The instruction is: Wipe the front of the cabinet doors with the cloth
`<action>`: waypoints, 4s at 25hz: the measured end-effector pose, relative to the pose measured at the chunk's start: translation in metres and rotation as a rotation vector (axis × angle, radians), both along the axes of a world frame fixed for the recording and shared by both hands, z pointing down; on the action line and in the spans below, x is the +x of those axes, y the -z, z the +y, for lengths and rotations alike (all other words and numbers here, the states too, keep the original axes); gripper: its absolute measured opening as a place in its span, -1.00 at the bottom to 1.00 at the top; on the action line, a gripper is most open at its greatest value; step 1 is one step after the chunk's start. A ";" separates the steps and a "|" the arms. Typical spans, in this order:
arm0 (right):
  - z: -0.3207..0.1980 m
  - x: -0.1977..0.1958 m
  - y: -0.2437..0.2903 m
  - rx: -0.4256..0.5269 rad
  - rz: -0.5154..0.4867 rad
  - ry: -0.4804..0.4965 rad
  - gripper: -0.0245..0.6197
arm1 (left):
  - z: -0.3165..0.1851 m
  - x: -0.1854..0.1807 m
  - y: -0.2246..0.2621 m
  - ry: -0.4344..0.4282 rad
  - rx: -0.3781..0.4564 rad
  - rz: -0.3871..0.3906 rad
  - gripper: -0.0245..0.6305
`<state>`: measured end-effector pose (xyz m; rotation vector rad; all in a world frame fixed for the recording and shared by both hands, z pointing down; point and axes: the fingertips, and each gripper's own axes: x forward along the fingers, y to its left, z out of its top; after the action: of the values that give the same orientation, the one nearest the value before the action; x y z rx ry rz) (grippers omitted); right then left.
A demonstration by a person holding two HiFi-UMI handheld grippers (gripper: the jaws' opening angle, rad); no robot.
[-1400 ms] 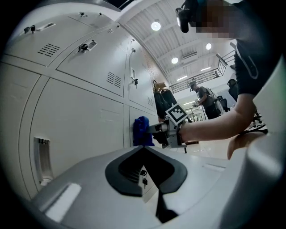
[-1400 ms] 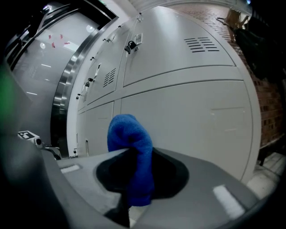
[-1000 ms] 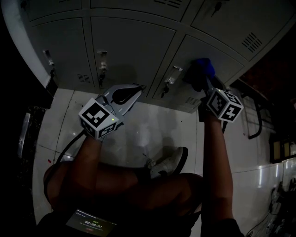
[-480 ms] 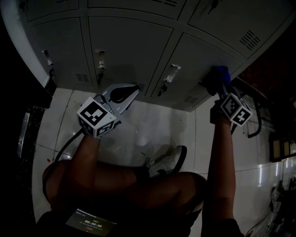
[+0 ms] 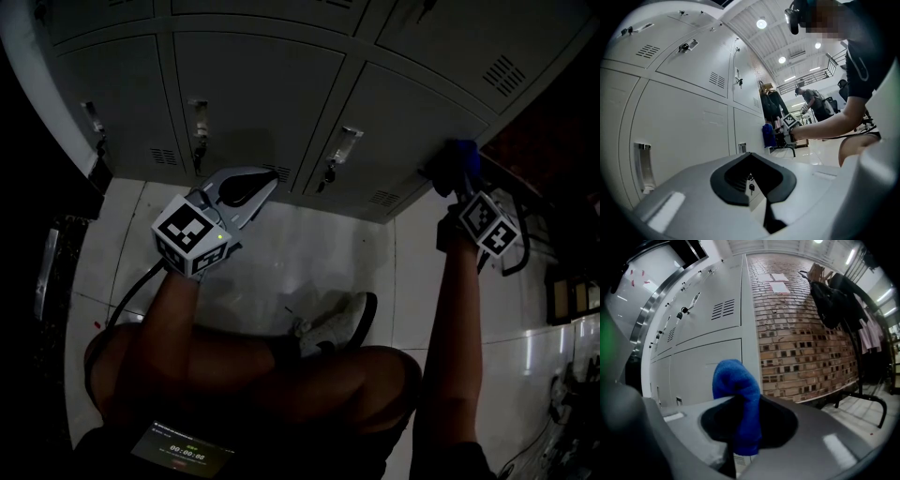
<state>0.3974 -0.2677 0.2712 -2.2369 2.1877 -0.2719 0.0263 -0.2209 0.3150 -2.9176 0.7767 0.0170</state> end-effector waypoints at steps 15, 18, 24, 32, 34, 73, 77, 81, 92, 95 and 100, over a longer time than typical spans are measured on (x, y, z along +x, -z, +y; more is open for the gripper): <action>0.007 -0.143 0.002 0.019 0.063 0.283 -0.68 | 0.001 0.000 0.001 -0.001 0.000 0.008 -0.91; -0.001 -0.184 -0.014 -0.012 0.055 0.352 -0.68 | 0.000 -0.001 0.002 -0.001 0.002 0.013 -0.91; -0.022 -0.231 -0.047 -0.048 0.110 0.388 -0.68 | 0.000 -0.002 0.006 0.001 -0.002 0.027 -0.91; -0.043 -0.232 -0.054 -0.046 0.085 0.358 -0.68 | -0.003 -0.004 0.005 -0.001 -0.006 0.041 -0.91; -0.045 -0.230 -0.054 -0.044 0.098 0.357 -0.68 | -0.003 -0.004 0.004 0.001 -0.008 0.040 -0.91; -0.001 0.002 -0.067 -0.089 0.048 -0.044 -0.68 | 0.000 0.004 -0.006 -0.005 -0.011 -0.006 -0.91; 0.002 0.001 -0.064 -0.077 0.047 -0.040 -0.68 | -0.001 0.005 -0.006 -0.004 -0.010 -0.009 -0.91; 0.012 -0.011 -0.051 -0.044 0.034 -0.020 -0.68 | 0.000 0.005 -0.006 -0.006 -0.010 -0.007 -0.91; 0.016 -0.119 -0.047 -0.055 0.080 0.178 -0.68 | 0.006 0.006 0.000 -0.015 0.000 0.005 -0.91; 0.009 -0.143 -0.060 -0.076 0.092 0.208 -0.68 | 0.007 0.008 0.003 -0.020 0.008 0.010 -0.91; -0.004 -0.176 -0.090 -0.125 0.096 0.235 -0.68 | 0.010 0.009 0.002 -0.030 0.010 0.011 -0.91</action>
<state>0.2211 -0.2713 0.3610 -2.0901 2.5553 -0.3161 0.0354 -0.2114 0.3127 -2.9219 0.7324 0.0390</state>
